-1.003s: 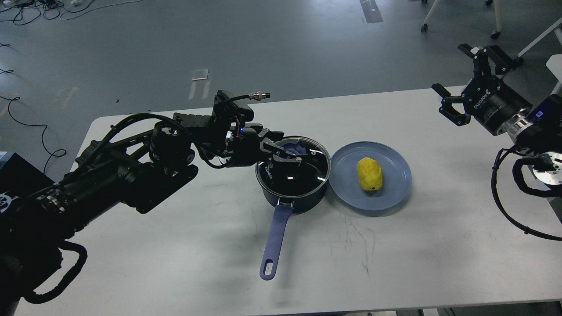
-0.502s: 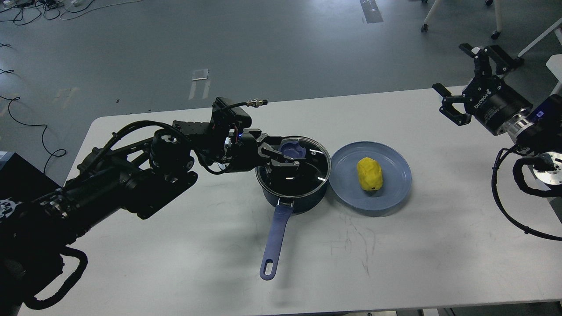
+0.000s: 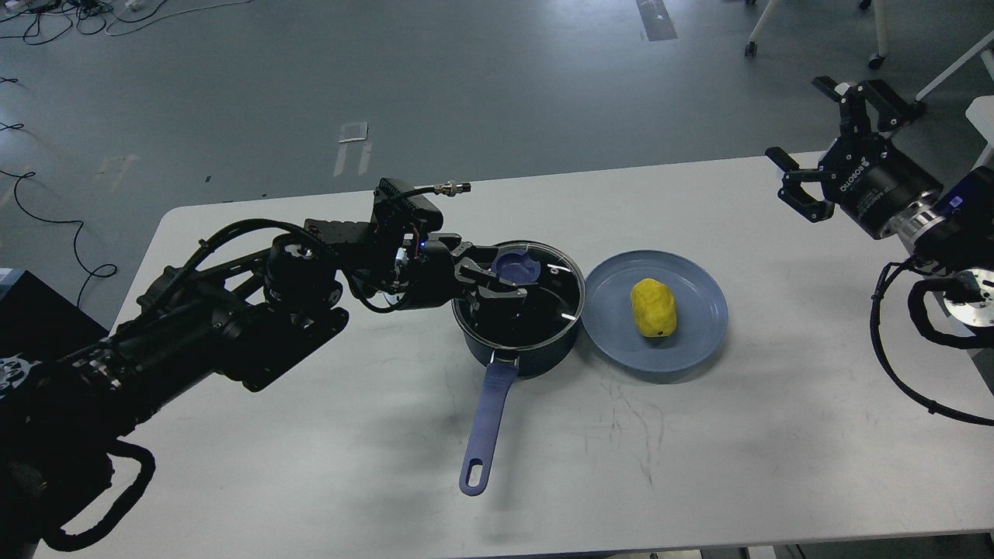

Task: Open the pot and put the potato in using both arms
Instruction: 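Lift the glass lid off the pot and lower it onto the table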

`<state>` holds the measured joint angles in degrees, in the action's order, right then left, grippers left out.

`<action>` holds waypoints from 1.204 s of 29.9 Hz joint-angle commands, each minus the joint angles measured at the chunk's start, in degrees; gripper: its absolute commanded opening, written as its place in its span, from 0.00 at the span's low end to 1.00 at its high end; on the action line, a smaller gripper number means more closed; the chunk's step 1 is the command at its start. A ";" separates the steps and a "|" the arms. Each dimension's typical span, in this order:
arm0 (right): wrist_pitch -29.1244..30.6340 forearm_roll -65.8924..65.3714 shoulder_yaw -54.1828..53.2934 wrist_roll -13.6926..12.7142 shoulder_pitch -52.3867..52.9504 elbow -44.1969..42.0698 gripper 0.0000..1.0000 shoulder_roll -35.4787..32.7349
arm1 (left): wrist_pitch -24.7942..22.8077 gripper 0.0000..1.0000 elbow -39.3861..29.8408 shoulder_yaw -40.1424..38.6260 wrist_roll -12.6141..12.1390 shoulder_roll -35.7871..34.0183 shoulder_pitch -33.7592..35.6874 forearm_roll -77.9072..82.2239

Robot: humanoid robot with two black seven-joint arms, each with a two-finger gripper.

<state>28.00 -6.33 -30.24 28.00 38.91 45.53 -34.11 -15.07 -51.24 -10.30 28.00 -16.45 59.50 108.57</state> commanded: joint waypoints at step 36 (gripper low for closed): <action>0.00 0.00 -0.17 0.00 -0.06 0.44 1.00 -0.96 | 10.23 0.46 -8.00 0.45 0.00 -29.78 -12.12 -10.04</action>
<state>28.00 -6.33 -30.42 28.00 38.84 46.00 -35.05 -8.40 -60.36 -9.75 28.00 -46.09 50.54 98.71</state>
